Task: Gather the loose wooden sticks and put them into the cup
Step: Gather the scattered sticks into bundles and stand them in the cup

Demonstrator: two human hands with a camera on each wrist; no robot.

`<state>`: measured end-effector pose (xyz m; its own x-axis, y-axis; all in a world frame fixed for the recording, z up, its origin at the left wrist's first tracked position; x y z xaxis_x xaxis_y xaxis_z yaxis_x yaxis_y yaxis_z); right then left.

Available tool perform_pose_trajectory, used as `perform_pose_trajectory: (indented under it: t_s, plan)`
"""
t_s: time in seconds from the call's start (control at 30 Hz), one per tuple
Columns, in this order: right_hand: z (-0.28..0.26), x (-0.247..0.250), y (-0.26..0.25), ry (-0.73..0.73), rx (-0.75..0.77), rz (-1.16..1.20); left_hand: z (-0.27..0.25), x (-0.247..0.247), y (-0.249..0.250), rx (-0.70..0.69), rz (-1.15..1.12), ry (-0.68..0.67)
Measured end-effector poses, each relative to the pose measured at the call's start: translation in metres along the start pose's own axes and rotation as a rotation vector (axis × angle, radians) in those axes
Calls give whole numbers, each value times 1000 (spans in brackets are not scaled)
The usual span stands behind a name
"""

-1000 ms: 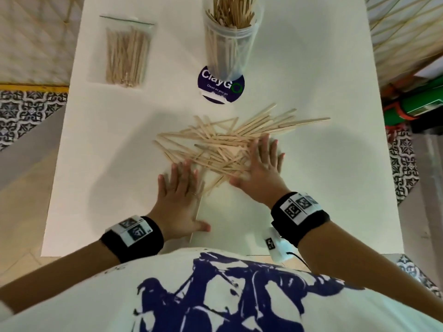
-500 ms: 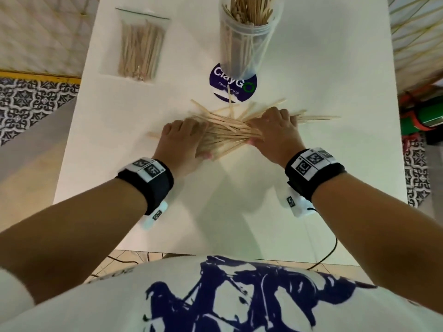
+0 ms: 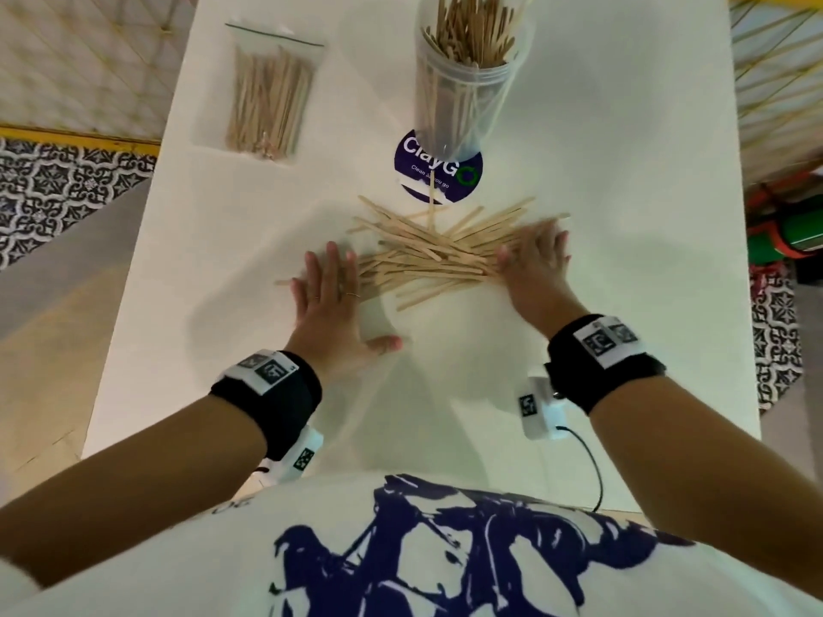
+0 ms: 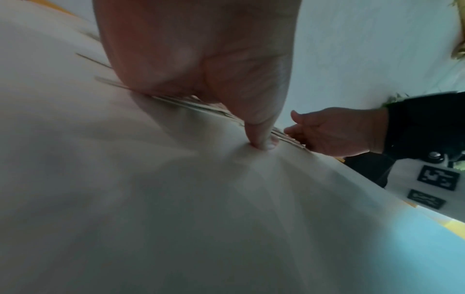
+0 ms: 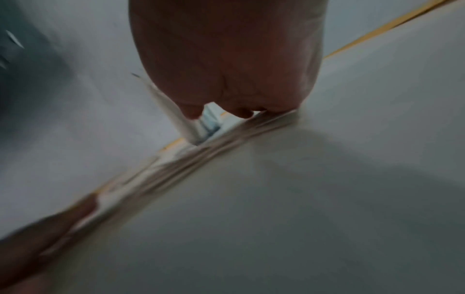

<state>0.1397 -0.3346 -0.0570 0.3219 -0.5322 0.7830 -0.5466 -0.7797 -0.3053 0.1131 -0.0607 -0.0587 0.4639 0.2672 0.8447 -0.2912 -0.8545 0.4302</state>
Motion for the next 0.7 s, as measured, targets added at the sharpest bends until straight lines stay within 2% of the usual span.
perform_pose_trajectory:
  t_s: [0.07,0.13,0.2,0.3,0.37,0.47,0.6,0.7]
  plan:
    - [-15,-7,-15,42,19,48,7,-3,9,-3,8,13]
    - [-19,-3,-34,181,53,43,12,-4,11,-16,36,12]
    - [-9,2,-61,261,86,26,13,-4,11,-42,72,6]
    - [15,4,-103,237,88,-27,15,-4,10,-75,138,22]
    - [24,-2,-117,235,153,-108,17,-2,9,-90,165,61]
    - [24,-8,-113,235,287,-132,25,5,5,-124,200,148]
    - [15,-3,-89,158,478,-163,39,14,2,-105,197,214]
    - [23,23,-56,163,453,-134,48,20,2,-99,152,156]
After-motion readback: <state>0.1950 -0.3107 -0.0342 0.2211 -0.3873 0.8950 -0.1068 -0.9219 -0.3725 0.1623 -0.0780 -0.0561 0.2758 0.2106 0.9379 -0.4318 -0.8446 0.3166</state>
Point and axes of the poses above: each hand's wrist, its own z-axis towards the middle knuckle, its own x-axis out of the back of the hand, y = z × x, the point moved 1 cm from there along z, towards the middle knuckle, and after that the axes turned 11 degrees about -x, right-handed, at the moved point
